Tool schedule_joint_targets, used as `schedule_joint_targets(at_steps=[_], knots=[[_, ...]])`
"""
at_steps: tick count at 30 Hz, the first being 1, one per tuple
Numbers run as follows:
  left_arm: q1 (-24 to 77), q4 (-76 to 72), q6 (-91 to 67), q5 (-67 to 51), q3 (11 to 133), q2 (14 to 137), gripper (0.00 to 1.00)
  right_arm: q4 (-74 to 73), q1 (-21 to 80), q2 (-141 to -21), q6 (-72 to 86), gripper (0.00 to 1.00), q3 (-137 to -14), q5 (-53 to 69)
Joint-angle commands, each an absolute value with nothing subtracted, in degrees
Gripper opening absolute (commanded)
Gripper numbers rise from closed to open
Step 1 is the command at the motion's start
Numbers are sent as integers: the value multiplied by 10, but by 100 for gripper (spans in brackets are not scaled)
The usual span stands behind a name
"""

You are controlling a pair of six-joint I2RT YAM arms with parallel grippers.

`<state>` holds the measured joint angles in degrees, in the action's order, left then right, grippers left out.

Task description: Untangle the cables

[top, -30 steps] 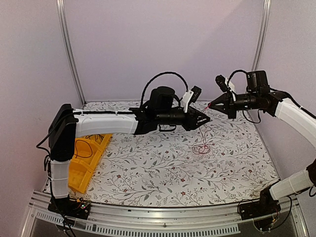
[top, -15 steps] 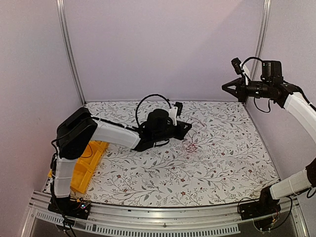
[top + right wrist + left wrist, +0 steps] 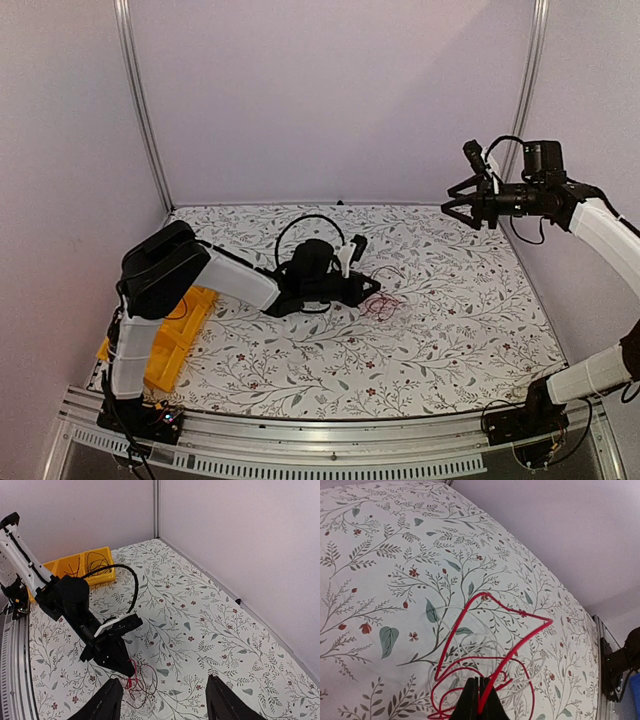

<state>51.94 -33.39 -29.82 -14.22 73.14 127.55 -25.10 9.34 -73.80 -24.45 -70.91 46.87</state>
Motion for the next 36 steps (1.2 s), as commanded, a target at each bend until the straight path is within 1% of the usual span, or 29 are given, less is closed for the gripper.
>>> schedule_joint_targets(at_steps=[1, 4, 7, 13, 16, 19, 20, 21, 22, 23, 24, 25, 28, 30, 31, 33, 36], knots=[[517, -363, -263, -242, 729, 1216, 5, -312, 158, -760, -350, 67, -662, 465], [518, -358, -254, -293, 735, 1200, 5, -318, 203, -773, -384, 71, -647, 435], [518, -342, -247, -321, 744, 1189, 5, -320, 216, -792, -392, 74, -650, 435], [520, -316, -239, -333, 755, 1168, 5, -327, 232, -834, -399, 77, -657, 435], [521, -299, -233, -337, 764, 1165, 5, -327, 247, -847, -402, 76, -655, 437], [521, -288, -227, -338, 766, 1162, 5, -320, 254, -858, -395, 68, -651, 448], [521, -287, -224, -338, 766, 1160, 5, -321, 254, -862, -393, 64, -652, 455], [522, -285, -221, -337, 765, 1158, 5, -325, 254, -866, -392, 55, -656, 463], [521, -280, -217, -333, 764, 1158, 5, -332, 253, -874, -393, 40, -662, 475], [522, -272, -213, -323, 765, 1157, 5, -337, 253, -878, -394, 21, -667, 481], [521, -256, -208, -299, 767, 1157, 5, -341, 254, -882, -392, 5, -672, 484], [521, -237, -205, -266, 769, 1157, 5, -345, 254, -885, -389, 0, -679, 485], [521, -209, -205, -141, 772, 1163, 15, -362, 254, -879, -369, 0, -701, 496], [520, -219, -211, -79, 779, 1174, 29, -376, 254, -867, -358, 0, -714, 520], [519, -229, -214, -59, 789, 1183, 31, -384, 253, -864, -349, 0, -722, 532], [517, -240, -227, -31, 815, 1206, 32, -402, 254, -862, -341, 0, -738, 544], [514, -275, -239, -45, 852, 1241, 33, -433, 253, -870, -341, 0, -760, 547]])
